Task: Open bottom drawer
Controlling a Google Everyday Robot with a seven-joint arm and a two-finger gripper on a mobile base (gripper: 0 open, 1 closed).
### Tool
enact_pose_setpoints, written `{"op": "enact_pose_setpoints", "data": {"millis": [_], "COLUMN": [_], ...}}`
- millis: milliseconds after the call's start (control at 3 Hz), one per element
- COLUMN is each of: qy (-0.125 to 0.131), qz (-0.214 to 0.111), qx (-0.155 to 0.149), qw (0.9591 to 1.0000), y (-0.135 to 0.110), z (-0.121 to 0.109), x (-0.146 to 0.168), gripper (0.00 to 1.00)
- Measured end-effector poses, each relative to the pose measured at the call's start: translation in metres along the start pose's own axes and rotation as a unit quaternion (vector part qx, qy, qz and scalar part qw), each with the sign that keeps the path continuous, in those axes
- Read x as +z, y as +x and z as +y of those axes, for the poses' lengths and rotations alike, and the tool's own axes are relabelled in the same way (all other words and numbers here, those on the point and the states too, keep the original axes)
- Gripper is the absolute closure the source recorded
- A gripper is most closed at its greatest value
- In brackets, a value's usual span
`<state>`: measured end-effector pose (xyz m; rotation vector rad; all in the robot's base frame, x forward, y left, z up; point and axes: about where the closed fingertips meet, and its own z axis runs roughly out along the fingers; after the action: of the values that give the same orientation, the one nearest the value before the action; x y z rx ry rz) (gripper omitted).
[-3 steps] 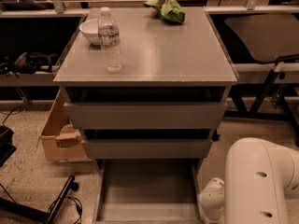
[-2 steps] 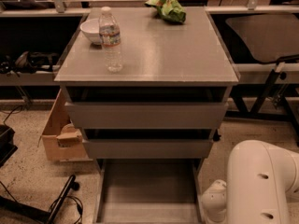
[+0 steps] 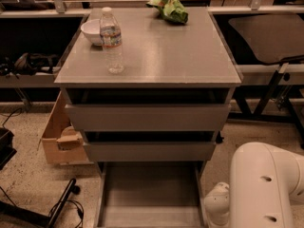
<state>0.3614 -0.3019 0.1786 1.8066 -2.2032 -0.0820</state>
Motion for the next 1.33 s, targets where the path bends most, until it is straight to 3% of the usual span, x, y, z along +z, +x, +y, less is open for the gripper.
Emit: {"op": "enact_pose_setpoints", "data": {"millis": [667, 1000, 1333], "qy": [0.000, 0.010, 0.009], "qz": [0.000, 0.014, 0.034], "qx": [0.000, 0.000, 0.006], "qw": [1.0000, 0.9999, 0.9993], "y": [0.000, 0.004, 0.029], "z": [0.000, -0.003, 0.004], "x": [0.000, -0.018, -0.060], "gripper": [0.36, 0.12, 0.00]}}
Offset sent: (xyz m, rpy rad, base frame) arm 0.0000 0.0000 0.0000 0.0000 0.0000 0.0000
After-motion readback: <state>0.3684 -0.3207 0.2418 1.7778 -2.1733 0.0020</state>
